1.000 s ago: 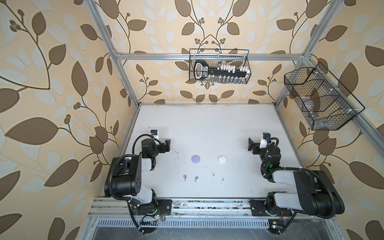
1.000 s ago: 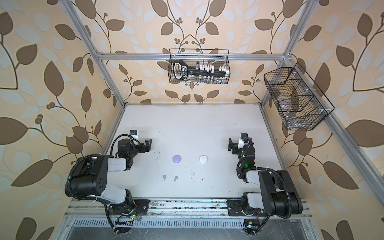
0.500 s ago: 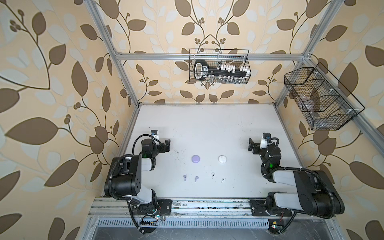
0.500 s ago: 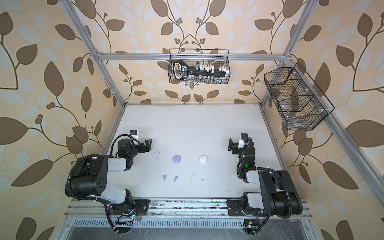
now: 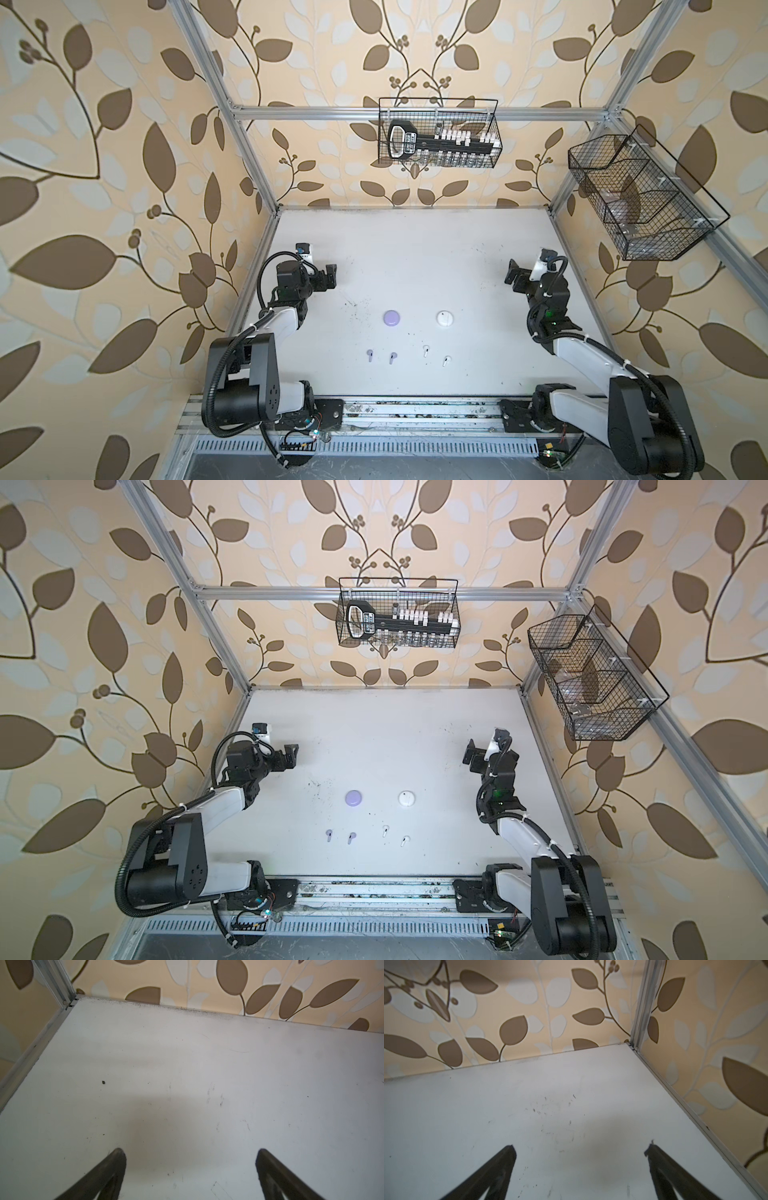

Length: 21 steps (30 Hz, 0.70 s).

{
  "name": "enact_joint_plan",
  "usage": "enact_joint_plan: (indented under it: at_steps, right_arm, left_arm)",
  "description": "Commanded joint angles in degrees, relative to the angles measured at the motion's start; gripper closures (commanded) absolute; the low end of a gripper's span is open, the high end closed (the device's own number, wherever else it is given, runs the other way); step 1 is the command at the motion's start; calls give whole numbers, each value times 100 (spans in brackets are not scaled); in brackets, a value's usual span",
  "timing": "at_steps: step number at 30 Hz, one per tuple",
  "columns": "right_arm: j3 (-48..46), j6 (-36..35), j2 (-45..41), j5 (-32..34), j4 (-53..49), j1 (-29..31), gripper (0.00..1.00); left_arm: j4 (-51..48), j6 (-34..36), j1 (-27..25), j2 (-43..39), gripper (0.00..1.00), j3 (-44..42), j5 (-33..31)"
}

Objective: Insert the wireless bluetooth earbuds into the charging case
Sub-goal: 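Move the right gripper over the white case while the left gripper advances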

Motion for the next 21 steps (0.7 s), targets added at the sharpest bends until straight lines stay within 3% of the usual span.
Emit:
enact_joint_plan:
  at_steps: [1,8,12,16,21]
  right_arm:
    - [575,927,-145,819,-1861,86,0]
    - [1776,2571,-447,2404,-4433,925,0]
    - [1751,2816,-795,2529,-4757,1721,0]
    - [1941,2891,-807,2641,-5144,2705,0]
    - [2143,2951,-501,2543,-5263,3691,0]
  left_arm:
    - [-1410,-145,-97,-255,1,631,-65]
    - [-3498,34,-352,-103,1,1989,369]
    - [-4168,393,-627,-85,1,2505,719]
    - [-4408,771,-1108,-336,1,2680,682]
    - [-4180,906,-1649,-626,1,2437,670]
